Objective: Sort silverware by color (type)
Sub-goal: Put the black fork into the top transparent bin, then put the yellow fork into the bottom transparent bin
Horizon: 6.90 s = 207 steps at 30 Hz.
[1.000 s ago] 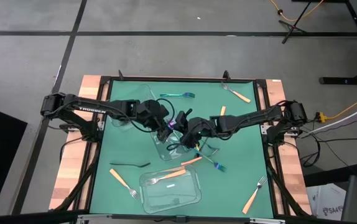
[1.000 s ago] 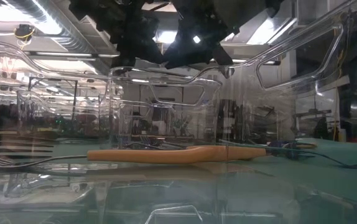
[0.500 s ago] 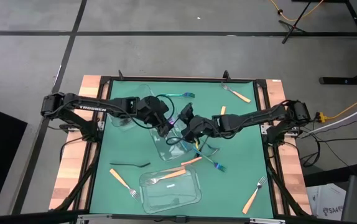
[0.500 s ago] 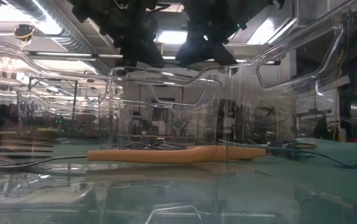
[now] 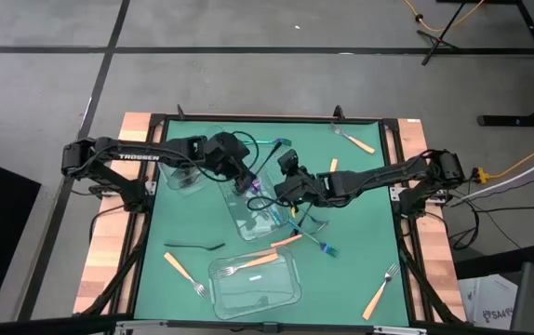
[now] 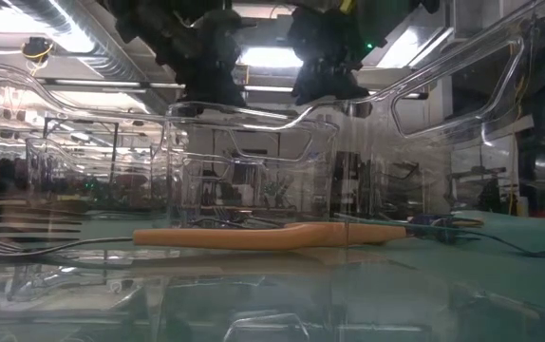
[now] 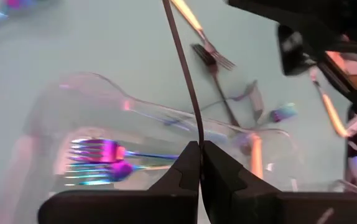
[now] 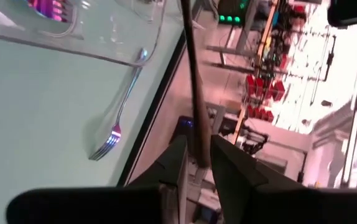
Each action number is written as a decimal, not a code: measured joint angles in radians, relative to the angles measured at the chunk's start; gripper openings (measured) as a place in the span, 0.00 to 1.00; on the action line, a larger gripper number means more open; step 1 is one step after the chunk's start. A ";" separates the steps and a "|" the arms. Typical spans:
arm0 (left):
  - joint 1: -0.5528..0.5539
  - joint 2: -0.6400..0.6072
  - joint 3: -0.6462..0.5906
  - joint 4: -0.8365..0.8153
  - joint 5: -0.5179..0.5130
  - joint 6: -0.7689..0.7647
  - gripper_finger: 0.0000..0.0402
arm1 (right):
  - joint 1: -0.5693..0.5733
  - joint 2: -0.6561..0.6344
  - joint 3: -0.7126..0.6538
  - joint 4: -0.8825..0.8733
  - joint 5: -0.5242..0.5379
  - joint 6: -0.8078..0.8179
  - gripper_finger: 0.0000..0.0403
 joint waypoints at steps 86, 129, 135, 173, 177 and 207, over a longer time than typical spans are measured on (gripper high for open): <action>0.160 0.159 0.000 -0.834 -0.512 0.391 0.03 | 0.000 0.000 0.000 -0.061 -0.214 0.155 0.17; 0.160 0.158 0.000 -0.787 -0.487 0.387 0.14 | 0.000 0.000 0.000 -0.061 -0.231 0.155 0.17; 0.160 0.158 0.000 -0.787 -0.487 0.387 0.14 | 0.000 0.000 0.000 -0.063 -0.166 0.164 0.17; 0.159 0.157 0.000 -0.778 -0.487 0.355 0.14 | -0.566 -0.155 0.000 -0.782 -0.879 0.090 0.17; 0.159 0.157 0.000 -0.777 -0.487 0.355 0.14 | -0.562 -0.141 -0.001 -0.810 -0.879 0.010 0.17; 0.159 0.158 0.000 -0.709 -0.494 0.353 0.14 | -0.410 0.071 -0.135 -0.712 -0.632 -0.242 0.16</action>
